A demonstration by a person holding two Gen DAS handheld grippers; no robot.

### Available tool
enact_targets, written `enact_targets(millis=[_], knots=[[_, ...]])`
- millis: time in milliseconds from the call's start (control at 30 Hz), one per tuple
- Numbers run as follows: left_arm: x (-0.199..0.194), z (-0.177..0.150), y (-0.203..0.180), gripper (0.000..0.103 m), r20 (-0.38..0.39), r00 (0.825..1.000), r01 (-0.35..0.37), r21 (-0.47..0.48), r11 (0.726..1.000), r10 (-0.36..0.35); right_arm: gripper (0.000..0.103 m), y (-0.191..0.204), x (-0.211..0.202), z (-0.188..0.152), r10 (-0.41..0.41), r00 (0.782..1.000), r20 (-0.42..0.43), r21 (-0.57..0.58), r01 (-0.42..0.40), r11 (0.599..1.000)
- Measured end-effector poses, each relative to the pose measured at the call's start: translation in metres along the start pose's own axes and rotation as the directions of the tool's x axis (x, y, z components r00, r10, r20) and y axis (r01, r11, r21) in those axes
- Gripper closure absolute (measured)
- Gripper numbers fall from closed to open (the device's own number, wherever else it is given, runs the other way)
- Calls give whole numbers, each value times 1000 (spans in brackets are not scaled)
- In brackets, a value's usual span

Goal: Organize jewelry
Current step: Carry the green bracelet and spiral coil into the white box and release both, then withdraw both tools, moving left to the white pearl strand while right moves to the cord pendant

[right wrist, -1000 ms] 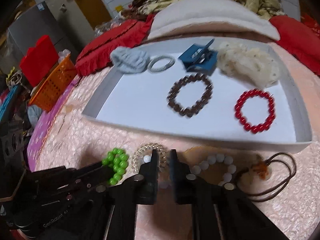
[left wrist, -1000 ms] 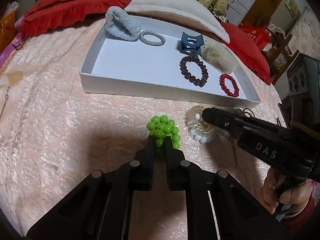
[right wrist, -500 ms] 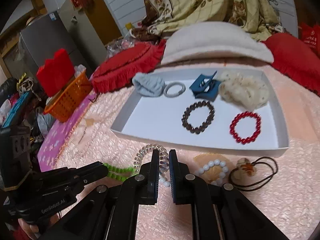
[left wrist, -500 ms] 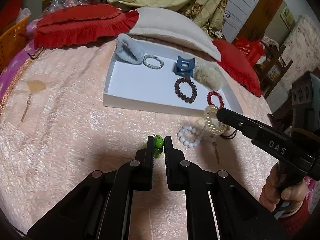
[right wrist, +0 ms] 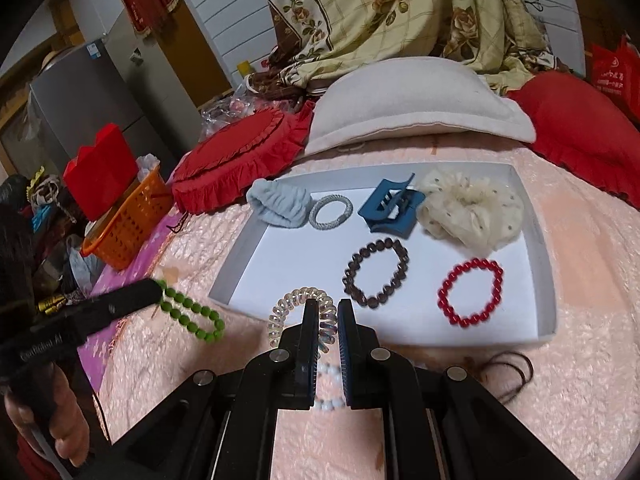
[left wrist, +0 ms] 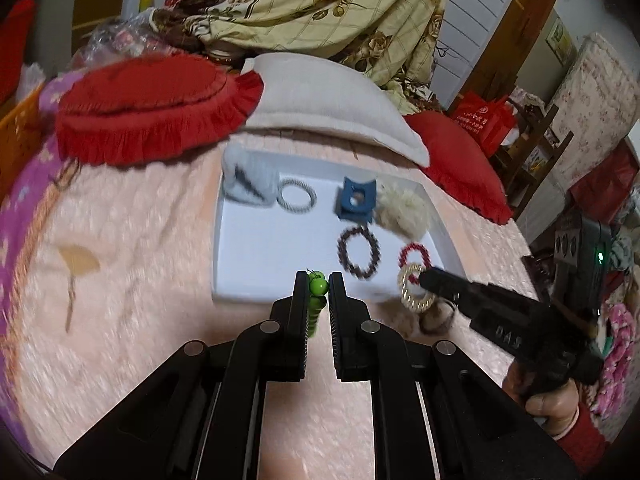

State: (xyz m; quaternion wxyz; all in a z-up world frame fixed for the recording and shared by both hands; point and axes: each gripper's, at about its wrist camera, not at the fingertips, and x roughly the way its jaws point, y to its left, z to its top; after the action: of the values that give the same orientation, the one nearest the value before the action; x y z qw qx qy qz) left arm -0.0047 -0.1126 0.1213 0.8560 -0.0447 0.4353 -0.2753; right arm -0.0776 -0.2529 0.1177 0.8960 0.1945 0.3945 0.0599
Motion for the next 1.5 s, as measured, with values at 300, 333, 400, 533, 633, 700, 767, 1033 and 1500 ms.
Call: enact_targets(millis=[300, 333, 400, 533, 633, 700, 767, 1033, 1500], knots=[[81, 51, 25, 95, -109, 990, -95, -13, 995, 93, 94, -6, 65, 33, 34, 998, -56, 86, -30, 996], [90, 54, 28, 95, -121, 987, -106, -14, 994, 104, 94, -7, 74, 37, 35, 997, -67, 96, -29, 995], [103, 59, 34, 95, -133, 982, -135, -10, 991, 133, 94, -10, 89, 43, 39, 995, -89, 115, -29, 993], [121, 66, 44, 95, -134, 972, -197, -8, 980, 194, 94, -17, 119, 51, 37, 991, -132, 150, -17, 989], [126, 66, 51, 95, -124, 971, -208, -31, 978, 203, 94, -23, 133, 54, 44, 988, -148, 190, -15, 982], [128, 63, 53, 94, -132, 974, -192, -35, 981, 185, 94, -28, 138, 54, 53, 987, -150, 228, -17, 973], [128, 61, 53, 93, -143, 975, -175, -35, 984, 169, 94, -31, 140, 54, 59, 987, -150, 253, -19, 967], [94, 52, 44, 85, -117, 985, -137, -55, 989, 130, 74, -32, 110, 57, 51, 994, -94, 266, -24, 964], [23, -26, -18, 84, -66, 990, -114, 102, 988, 121, 71, -82, -28, -23, -43, 999, -22, 208, 46, 977]])
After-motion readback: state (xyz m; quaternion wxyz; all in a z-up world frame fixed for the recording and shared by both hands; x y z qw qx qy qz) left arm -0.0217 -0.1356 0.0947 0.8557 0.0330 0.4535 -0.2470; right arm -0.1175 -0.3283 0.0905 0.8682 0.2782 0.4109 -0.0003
